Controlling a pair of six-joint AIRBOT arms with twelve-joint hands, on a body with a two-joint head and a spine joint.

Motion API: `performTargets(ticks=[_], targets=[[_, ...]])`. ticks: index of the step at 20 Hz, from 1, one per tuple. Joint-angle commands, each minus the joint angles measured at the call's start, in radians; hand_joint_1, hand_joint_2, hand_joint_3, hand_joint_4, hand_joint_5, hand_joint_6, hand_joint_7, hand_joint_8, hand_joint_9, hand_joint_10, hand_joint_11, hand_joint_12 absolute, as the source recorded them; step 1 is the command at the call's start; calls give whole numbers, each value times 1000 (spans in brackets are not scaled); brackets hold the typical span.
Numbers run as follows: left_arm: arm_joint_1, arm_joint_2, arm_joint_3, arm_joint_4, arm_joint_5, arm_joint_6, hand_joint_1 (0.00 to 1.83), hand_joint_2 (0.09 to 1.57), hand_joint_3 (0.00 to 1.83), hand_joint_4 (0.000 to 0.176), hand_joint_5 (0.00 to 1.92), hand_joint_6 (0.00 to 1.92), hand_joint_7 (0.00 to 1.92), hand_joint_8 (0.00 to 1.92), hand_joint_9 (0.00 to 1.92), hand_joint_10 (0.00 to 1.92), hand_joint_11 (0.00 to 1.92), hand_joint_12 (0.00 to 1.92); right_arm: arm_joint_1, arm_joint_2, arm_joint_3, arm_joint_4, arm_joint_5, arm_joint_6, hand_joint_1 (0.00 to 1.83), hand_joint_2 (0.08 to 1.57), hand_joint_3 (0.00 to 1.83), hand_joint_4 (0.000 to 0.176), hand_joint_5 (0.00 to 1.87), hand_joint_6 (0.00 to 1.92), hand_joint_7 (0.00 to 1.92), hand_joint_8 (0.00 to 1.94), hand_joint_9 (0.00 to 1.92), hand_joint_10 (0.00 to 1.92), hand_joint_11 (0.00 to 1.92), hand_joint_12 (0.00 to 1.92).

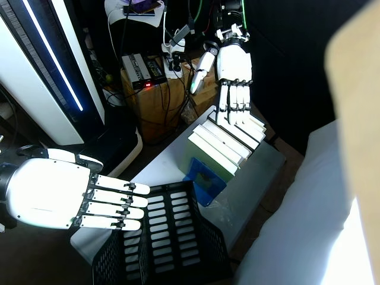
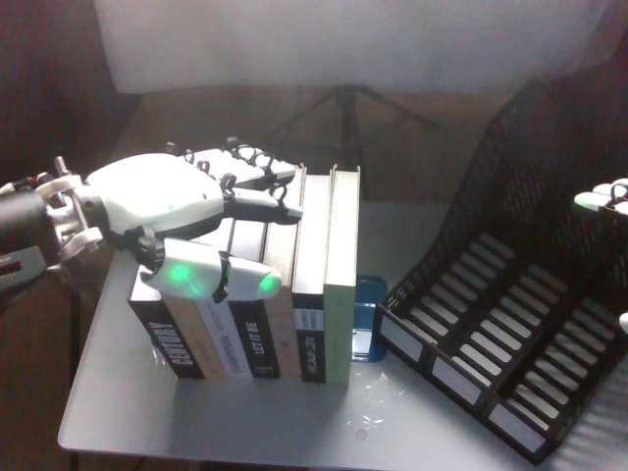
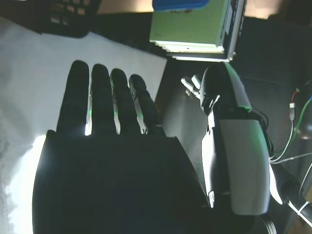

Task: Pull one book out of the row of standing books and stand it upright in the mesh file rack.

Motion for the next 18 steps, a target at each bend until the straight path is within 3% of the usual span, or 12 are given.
performTargets(ticks=[1,2,3,6,9,11,15,18], targets=[[-12,-3,5,-18,-63,-1,2,1201,0,17,414,33,20,7,0,0,0,0,-2,9,6,17,115,0,514,1243,3,0,0,0,0,0,0,0,0,0],[-15,-8,9,-9,-48,1,0,1180,0,23,441,20,25,3,0,0,0,0,-4,9,6,20,116,0,527,1242,2,0,0,0,0,0,0,0,0,0],[-16,-13,14,-1,-33,0,0,1173,0,13,473,27,25,1,0,0,0,0,-6,8,6,22,118,0,531,1243,2,0,0,0,0,0,0,0,0,0],[-21,-24,27,24,13,3,0,1164,0,6,503,33,7,2,0,0,0,0,-10,5,7,28,121,0,516,1245,2,0,0,0,0,0,0,0,0,0],[-19,-46,50,34,44,-7,0,1159,0,23,552,20,27,2,0,0,0,0,-15,1,7,34,125,1,523,1241,0,0,0,0,0,0,0,0,0,0],[-25,-51,51,67,70,-7,0,1162,0,7,556,13,13,0,0,0,0,0,-17,0,7,37,126,2,522,1241,0,0,0,0,0,0,0,0,0,0],[-37,-53,38,139,104,-8,0,1112,0,6,582,20,20,4,0,0,0,0,-24,-2,7,47,131,2,517,1240,0,0,0,0,0,0,0,0,0,0],[-50,-53,27,219,129,-25,0,1092,0,17,597,22,29,5,0,0,0,0,-28,-4,7,50,133,5,517,1241,0,0,0,0,0,0,0,0,0,0]])
